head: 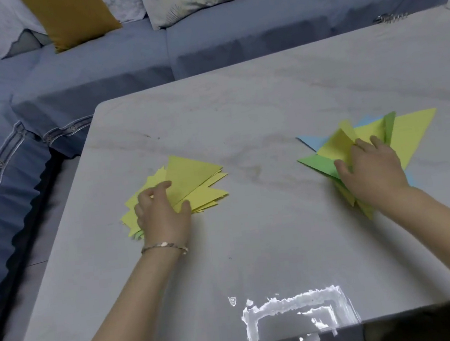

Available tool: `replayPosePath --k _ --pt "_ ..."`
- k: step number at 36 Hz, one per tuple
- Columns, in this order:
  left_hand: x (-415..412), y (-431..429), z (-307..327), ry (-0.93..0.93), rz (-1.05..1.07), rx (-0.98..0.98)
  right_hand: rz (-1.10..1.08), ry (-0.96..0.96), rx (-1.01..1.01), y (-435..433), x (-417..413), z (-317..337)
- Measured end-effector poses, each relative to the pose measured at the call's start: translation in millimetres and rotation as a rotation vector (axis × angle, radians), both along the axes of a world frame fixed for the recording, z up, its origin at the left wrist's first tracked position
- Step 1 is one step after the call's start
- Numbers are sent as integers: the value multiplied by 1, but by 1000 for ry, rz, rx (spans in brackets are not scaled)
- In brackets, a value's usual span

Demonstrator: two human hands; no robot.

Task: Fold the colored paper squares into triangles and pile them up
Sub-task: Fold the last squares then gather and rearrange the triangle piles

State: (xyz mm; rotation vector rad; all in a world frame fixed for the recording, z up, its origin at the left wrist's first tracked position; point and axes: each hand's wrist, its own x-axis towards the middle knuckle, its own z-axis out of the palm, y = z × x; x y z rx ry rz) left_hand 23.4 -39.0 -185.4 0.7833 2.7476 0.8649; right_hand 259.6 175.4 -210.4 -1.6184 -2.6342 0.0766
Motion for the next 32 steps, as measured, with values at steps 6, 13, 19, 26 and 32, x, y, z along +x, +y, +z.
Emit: replayPosePath --k 6,13,19,26,32 --pt "57 10 -1 -602 -76 315 218 286 -71 -74 -27 15" --pt "91 27 -15 -925 -82 164 465 314 -304 -143 -40 -13" --pt "80 35 -29 -605 -130 60 608 352 -417 -151 -31 -14" --pt "58 49 -17 -490 -433 -100 516 499 -344 -122 -11 -16" --pt "50 67 -20 -343 -616 -228 632 280 -162 -108 -12 -32"
